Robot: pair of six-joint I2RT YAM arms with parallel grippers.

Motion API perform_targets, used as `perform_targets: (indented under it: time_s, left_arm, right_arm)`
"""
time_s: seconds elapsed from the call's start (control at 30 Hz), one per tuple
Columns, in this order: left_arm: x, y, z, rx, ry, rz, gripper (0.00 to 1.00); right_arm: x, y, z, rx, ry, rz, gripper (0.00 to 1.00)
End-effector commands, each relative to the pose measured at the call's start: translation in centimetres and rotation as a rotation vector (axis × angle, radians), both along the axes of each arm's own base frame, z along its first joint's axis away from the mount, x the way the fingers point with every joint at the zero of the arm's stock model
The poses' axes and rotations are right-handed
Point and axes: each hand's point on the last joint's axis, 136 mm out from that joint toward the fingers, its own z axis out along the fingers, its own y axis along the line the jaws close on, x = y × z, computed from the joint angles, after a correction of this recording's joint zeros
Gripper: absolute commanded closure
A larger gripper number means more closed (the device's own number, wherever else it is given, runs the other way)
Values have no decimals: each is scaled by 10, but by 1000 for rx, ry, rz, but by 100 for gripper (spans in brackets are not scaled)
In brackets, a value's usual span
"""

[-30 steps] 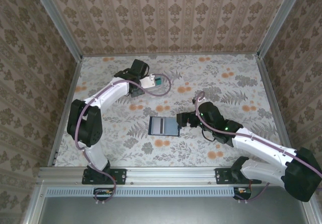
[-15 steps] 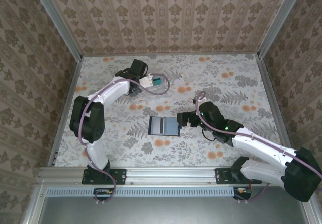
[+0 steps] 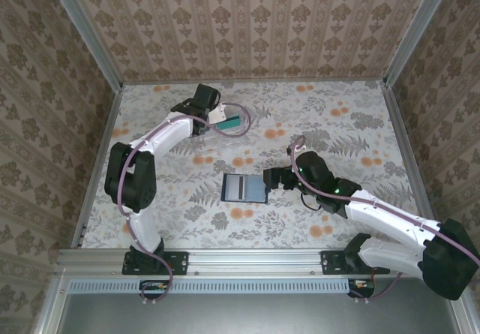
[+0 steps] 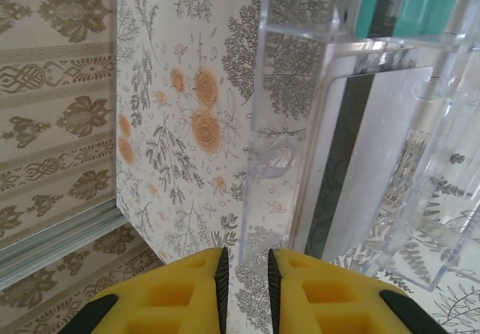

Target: Take the credit cards out of the card holder

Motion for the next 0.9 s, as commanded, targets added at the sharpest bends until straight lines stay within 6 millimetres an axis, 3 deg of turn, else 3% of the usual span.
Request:
perform_targets:
  time_s: [0.0,0.43,0.5,0.87]
  left_arm:
    - [7,3,5,1,-20,23,77]
    - [-14,-5,3,-87,35,-5,73]
    - [-12,6,0,-104,52,20,71]
    - [2,11,-21,-60,63,63,70]
  right_arm:
    - [-1,1,-6,14,15,3,0]
    - [-1,1,-6,15,16,3,0]
    - [-1,1,-7,15,17,2,0]
    - [0,0,-8,9,19,1,0]
